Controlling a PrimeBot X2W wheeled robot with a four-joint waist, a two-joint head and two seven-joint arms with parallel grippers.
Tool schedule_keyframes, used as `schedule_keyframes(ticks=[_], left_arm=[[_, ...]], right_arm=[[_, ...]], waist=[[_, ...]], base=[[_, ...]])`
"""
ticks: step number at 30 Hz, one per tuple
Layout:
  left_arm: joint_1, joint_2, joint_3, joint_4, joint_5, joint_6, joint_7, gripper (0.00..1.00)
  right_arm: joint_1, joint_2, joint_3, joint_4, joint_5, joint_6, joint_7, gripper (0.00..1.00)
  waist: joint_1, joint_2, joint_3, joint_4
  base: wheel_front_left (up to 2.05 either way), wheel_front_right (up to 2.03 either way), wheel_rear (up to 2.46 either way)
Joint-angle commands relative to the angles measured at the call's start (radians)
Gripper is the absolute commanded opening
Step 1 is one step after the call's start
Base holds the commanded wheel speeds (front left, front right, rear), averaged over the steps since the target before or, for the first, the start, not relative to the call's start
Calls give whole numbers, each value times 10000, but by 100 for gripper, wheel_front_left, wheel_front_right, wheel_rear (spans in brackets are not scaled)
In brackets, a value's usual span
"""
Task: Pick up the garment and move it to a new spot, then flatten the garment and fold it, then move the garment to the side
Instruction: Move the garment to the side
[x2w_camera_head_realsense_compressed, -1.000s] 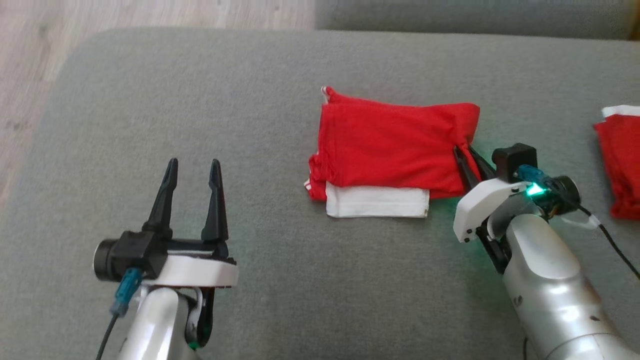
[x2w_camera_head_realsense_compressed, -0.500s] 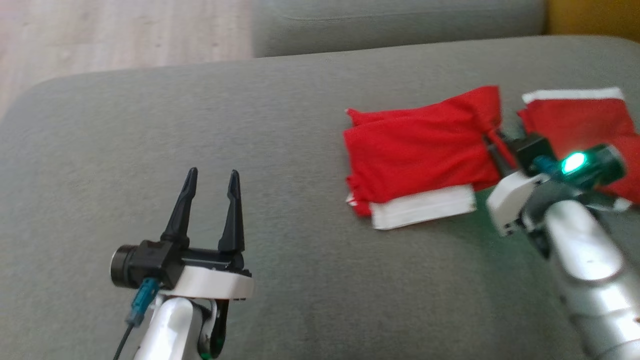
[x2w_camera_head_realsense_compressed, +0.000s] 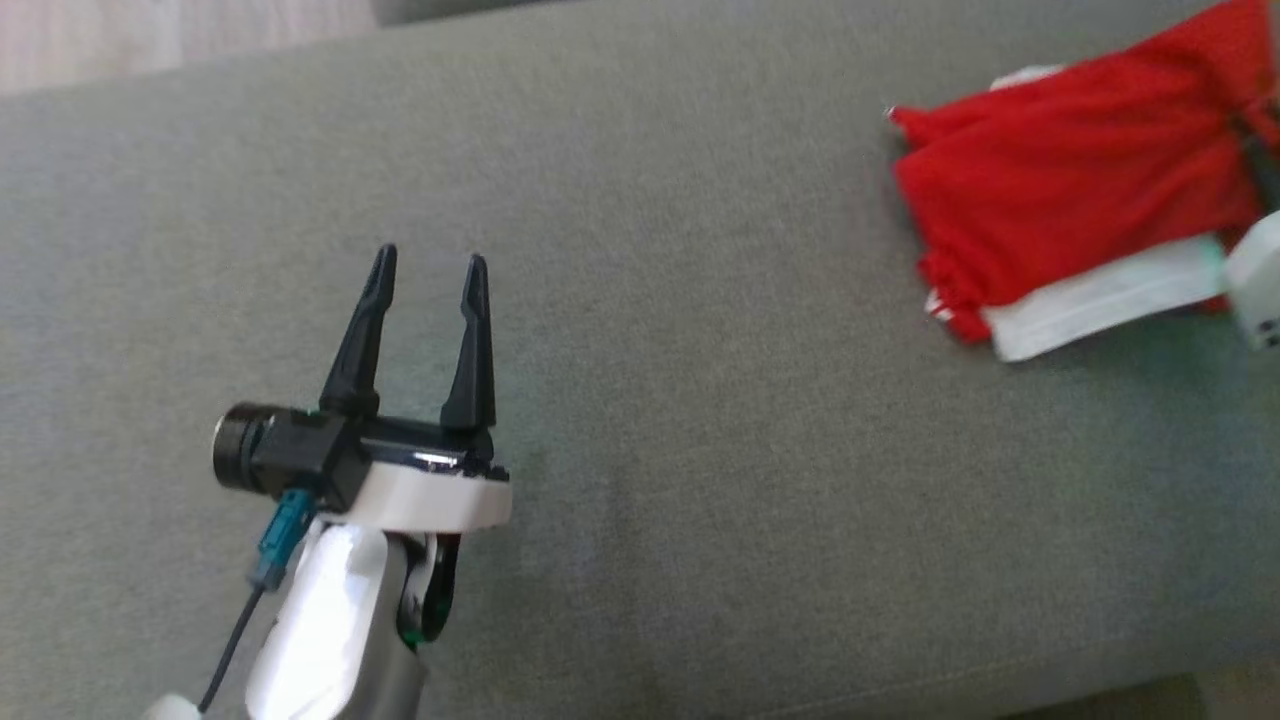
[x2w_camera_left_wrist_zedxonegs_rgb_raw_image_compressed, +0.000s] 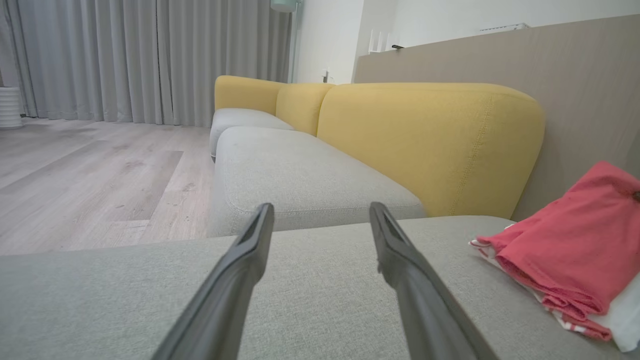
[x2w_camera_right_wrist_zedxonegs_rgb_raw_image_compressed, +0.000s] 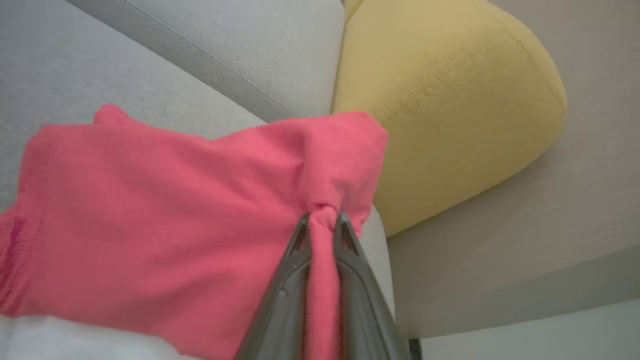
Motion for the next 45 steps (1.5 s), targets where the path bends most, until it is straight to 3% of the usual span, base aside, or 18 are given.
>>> schedule_keyframes(ticks=[1, 6, 13, 14, 15, 16, 21, 25, 41, 45], left_arm=[[-408, 68, 322, -324, 138, -73, -93, 100], [-693, 68, 429, -265, 311, -227, -93, 100], [-902, 68, 676, -229, 407, -322, -93, 100], [-897, 68, 707, -229, 415, -331, -93, 100], [-884, 68, 735, -226, 423, -340, -93, 100], [-863, 68, 758, -219, 428, -351, -93, 100], [-783, 68, 906, -164, 419, -373, -93, 100], [-611, 68, 1079, -162, 397, -320, -93, 100], [956, 68, 1654, -529, -196, -41, -94, 100], [1385, 68, 1580, -582, -234, -39, -94, 100]], right_arm=[[-265, -421, -273, -301, 37, -7, 96, 0], [-304, -547, -1105, -39, -166, -7, 237, 0], [-73, -198, -2040, 359, -354, -7, 250, 0], [-53, -130, -2169, 389, -385, -7, 252, 11], [-37, -41, -2331, 408, -387, -7, 244, 98], [-23, 51, -2468, 413, -390, -7, 245, 100], [-89, 330, -2903, 225, -493, -7, 74, 100], [-100, 943, -3266, -122, -471, -7, -154, 100], [1582, 4592, -2888, -2553, 885, -7, -1515, 100], [2614, 5108, -2845, -2953, 1074, -7, -2035, 100]], waist=[[-2, 0, 470, -165], [-2, 0, 931, -138], [-2, 0, 1275, -9], [-2, 0, 1281, -3], [-2, 0, 1274, 0], [-2, 0, 1249, 2], [-2, 0, 1006, -15], [-2, 0, 539, -23], [-2, 0, -1670, 656], [-2, 0, -2024, 933]], base=[[0, 0, 0], [0, 0, 0], [0, 0, 0], [0, 0, 0], [0, 0, 0], [0, 0, 0], [0, 0, 0], [0, 0, 0], [0, 0, 0], [0, 0, 0]])
